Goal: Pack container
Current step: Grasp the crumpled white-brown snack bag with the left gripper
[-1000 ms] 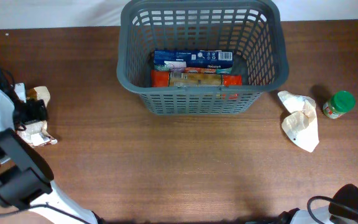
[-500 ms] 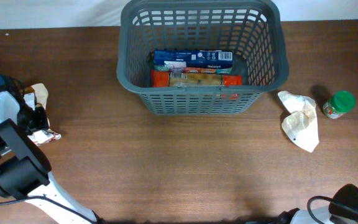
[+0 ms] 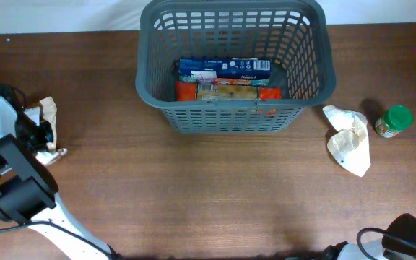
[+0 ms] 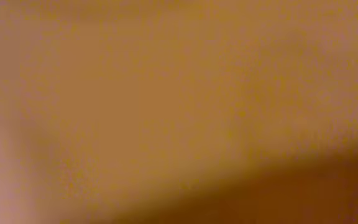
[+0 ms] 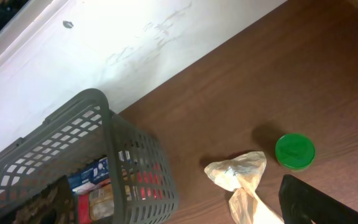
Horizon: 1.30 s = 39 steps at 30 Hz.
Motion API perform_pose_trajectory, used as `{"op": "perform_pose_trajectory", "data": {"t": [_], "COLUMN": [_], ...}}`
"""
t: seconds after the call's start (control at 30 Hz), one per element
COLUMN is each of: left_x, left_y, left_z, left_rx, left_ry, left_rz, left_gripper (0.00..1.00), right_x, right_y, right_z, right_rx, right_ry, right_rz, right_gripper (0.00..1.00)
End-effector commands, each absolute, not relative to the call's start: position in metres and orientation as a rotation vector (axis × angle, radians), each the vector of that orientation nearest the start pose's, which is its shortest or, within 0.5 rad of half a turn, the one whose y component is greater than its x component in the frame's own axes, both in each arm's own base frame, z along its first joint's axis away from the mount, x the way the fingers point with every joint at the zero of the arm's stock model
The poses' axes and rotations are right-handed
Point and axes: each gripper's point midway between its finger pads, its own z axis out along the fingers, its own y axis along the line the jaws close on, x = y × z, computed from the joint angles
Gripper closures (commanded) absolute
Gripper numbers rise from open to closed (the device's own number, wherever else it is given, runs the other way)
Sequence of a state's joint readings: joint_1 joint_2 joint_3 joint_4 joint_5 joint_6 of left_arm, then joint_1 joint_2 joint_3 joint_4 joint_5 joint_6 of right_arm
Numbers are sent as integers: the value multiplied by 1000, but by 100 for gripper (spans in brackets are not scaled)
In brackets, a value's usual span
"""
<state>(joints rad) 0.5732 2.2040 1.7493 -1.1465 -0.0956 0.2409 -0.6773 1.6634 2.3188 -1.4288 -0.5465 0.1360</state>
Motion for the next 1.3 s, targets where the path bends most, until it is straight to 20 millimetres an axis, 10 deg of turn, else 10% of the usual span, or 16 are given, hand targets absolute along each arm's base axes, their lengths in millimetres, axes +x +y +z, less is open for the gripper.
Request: {"op": "perform_pose_trajectory", "data": {"t": [0.0, 0.17, 0.3, 0.43, 0.53, 0.63, 0.87, 1.07, 1.27], "left_x": [390, 430, 466, 465, 449, 443, 412, 352, 339], "left_y": [248, 231, 175, 159, 168, 182, 217, 250, 257], "left_z": [116, 225, 333, 360, 341, 311, 182, 81, 45], "left_rx": [-545, -412, -137, -97, -197, -350, -544, -794, -870], "left_ry": [2961, 2733, 2444, 2390, 2488, 2569, 2899, 3055, 3039], "left_rz": [123, 172, 245, 392, 514, 500, 279, 115, 36], "left_gripper": [98, 98, 98, 98, 98, 55, 5, 6, 6], "right_x": [336, 336, 336, 336, 336, 336, 336, 336, 336], "right_y": [-159, -159, -159, -159, -159, -159, -159, -159, -159], "right_z": [421, 421, 421, 421, 420, 421, 420, 421, 421], "right_rx": [640, 640, 640, 640, 641, 640, 641, 640, 640], "right_ry": [2134, 2134, 2134, 2134, 2134, 2134, 2134, 2134, 2134], "right_rz": [337, 337, 337, 337, 337, 337, 337, 337, 337], "right_gripper": [1, 1, 1, 1, 1, 1, 1, 1, 1]}}
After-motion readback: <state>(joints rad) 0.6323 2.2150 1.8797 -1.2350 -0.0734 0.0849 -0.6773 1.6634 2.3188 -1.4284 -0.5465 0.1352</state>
